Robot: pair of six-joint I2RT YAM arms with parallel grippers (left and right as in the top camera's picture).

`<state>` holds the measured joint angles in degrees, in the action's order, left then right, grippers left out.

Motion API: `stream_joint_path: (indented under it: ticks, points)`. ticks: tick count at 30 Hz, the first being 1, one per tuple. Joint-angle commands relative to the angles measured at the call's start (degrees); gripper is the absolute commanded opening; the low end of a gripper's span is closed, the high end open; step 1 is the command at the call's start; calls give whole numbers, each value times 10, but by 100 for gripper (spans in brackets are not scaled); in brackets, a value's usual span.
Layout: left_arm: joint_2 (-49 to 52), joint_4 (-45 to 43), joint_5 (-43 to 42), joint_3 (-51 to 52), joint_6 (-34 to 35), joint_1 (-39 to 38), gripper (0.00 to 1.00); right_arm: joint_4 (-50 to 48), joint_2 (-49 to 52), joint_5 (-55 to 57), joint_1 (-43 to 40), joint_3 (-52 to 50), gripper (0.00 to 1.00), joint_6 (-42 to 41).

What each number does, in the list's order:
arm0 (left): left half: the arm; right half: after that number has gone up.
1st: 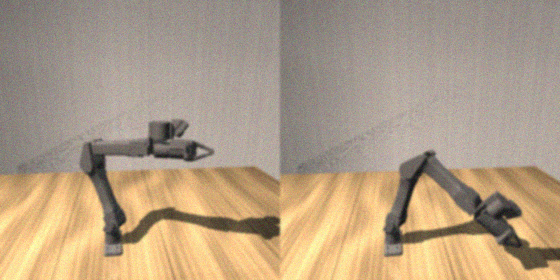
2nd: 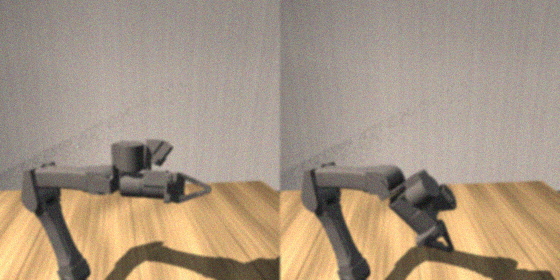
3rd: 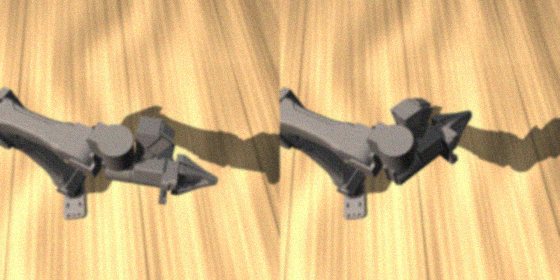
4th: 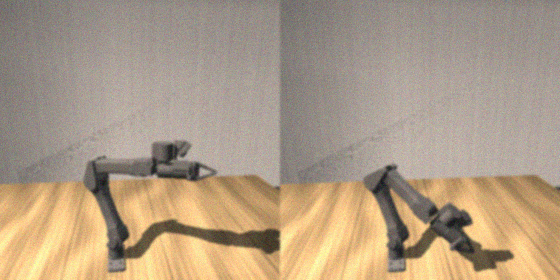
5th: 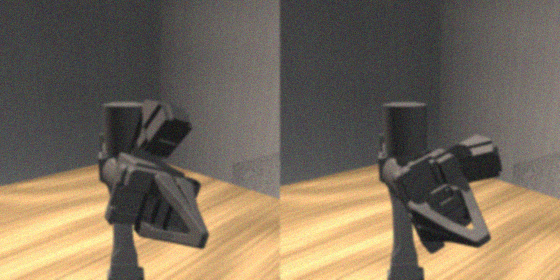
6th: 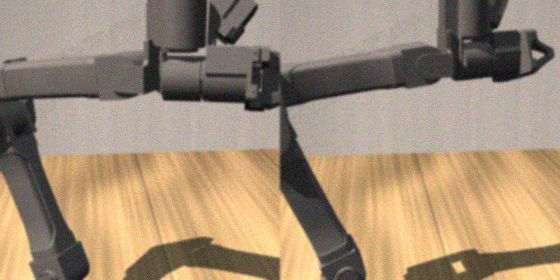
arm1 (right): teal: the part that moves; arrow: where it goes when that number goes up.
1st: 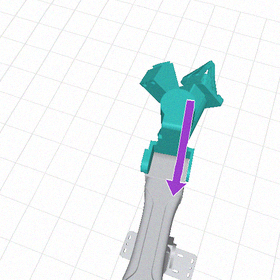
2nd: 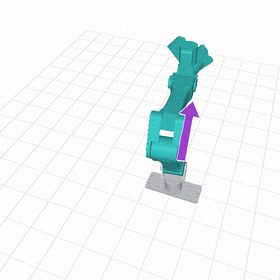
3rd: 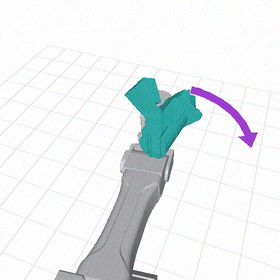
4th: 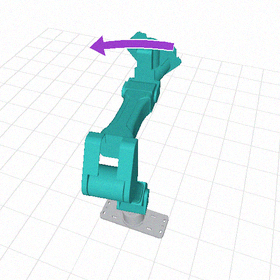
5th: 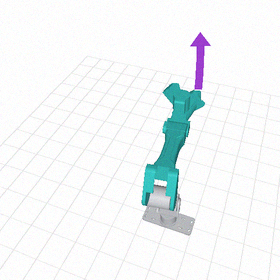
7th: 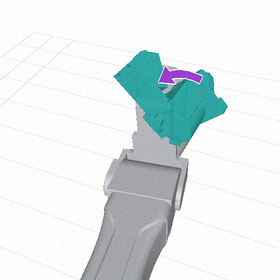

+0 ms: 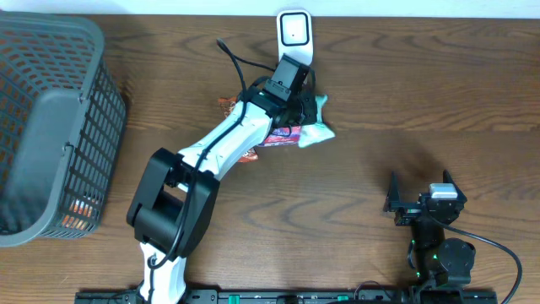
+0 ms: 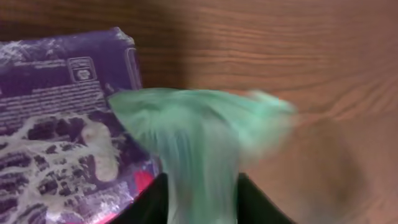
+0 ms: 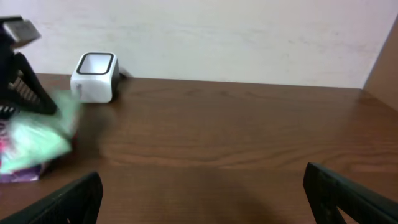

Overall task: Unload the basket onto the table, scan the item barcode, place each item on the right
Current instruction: 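Carry the green packet out and set it right of the purple pack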

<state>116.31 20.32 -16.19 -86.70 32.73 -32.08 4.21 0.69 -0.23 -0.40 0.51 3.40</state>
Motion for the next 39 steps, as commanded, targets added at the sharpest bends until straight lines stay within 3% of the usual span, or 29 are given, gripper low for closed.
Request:
stream_joint_path:
  ticks: [1, 5, 10, 16, 25, 32, 39]
  points:
    - [-2, -5, 6, 2, 6, 5, 48, 1, -3, -1, 4, -2, 99, 3]
    - [-16, -5, -13, -16, 6, 16, 59, 1, -3, -1, 4, -2, 99, 3]
    - [-88, -6, -15, -29, 2, 47, 60, 1, -3, -1, 4, -2, 99, 3]
    - [-226, 20, -15, -29, -40, 141, 60, 1, -3, -1, 4, -2, 99, 3]
    - [-405, 168, -10, -29, -70, 439, 61, 1, -3, -1, 4, -2, 99, 3]
    - [-419, 324, 75, -22, -69, 676, 60, 1, -3, -1, 4, -2, 99, 3]
    - [-358, 362, 143, 21, 58, 769, 61, 1, -3, -1, 4, -2, 99, 3]
